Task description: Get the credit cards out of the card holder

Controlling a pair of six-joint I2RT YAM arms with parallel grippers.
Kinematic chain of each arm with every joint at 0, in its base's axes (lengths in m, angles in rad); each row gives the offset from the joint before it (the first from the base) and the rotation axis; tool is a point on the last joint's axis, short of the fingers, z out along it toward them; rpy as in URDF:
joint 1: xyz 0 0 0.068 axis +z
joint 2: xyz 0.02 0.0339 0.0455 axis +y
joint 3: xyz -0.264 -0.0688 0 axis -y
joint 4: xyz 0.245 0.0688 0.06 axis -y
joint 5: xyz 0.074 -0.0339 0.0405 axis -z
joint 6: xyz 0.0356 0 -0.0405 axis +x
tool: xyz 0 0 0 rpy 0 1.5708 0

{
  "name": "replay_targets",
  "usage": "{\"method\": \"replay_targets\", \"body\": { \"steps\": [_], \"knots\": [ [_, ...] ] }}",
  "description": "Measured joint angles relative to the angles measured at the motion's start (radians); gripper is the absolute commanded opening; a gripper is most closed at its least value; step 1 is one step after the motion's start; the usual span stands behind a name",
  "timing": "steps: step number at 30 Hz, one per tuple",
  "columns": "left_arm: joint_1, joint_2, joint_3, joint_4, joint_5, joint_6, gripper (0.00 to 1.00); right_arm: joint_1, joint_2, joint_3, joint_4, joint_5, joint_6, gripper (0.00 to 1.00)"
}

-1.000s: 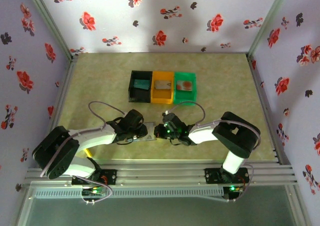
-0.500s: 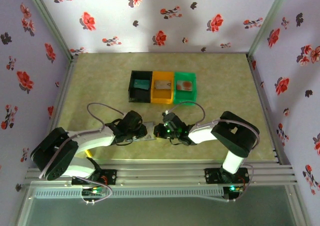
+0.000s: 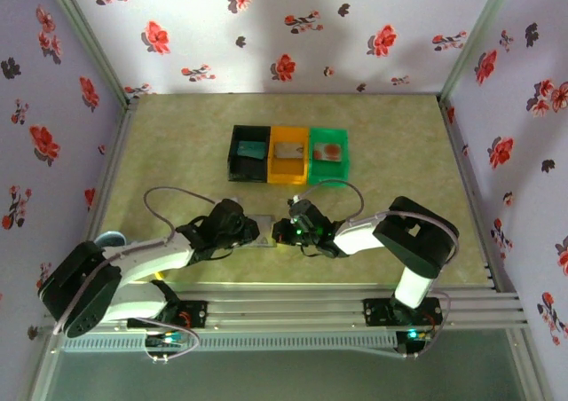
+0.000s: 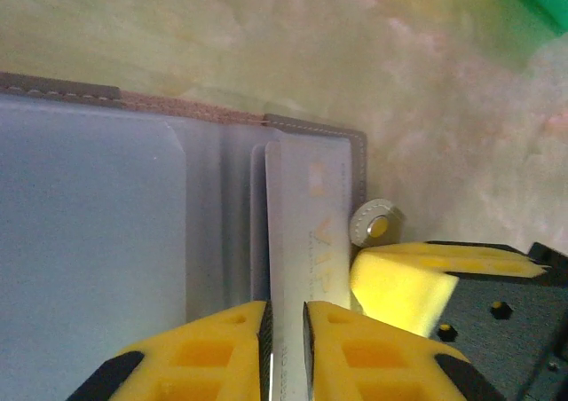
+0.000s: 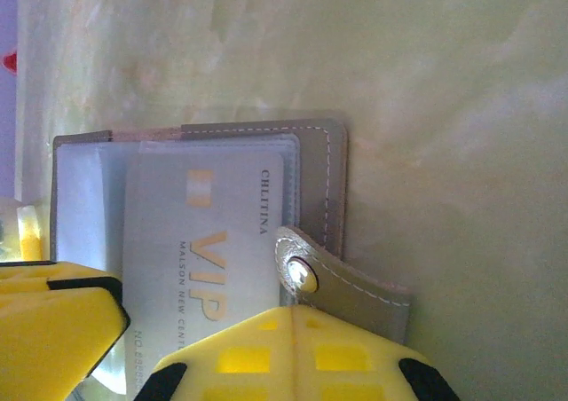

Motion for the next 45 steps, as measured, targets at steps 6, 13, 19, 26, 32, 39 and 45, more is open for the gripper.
{"method": "replay_targets", "body": {
  "steps": [6,13,19,26,32,39,45],
  "knots": [
    [0.000,-0.010,-0.018,0.033,-0.002,0.000,0.20,-0.002,0.004,-0.003,0.015,-0.006,0.000,0.01],
    [0.000,-0.010,-0.024,0.050,-0.002,-0.001,0.17,-0.002,0.006,-0.011,0.033,-0.007,0.000,0.01],
    [0.000,-0.007,-0.027,0.061,-0.002,-0.001,0.16,-0.002,0.008,-0.016,0.046,-0.008,0.002,0.01],
    [0.000,0.001,-0.039,0.079,-0.002,-0.004,0.10,-0.003,0.011,-0.018,0.055,-0.012,0.016,0.01],
    [0.000,0.008,-0.040,0.093,-0.002,-0.004,0.08,-0.005,0.013,-0.023,0.066,-0.015,0.019,0.01],
    [0.000,0.013,-0.040,0.101,-0.002,-0.004,0.00,-0.006,0.013,-0.026,0.074,-0.015,0.020,0.01],
    [0.000,0.012,-0.040,0.101,-0.002,-0.004,0.00,-0.008,0.014,-0.030,0.081,-0.015,0.023,0.00]
  ]
}}
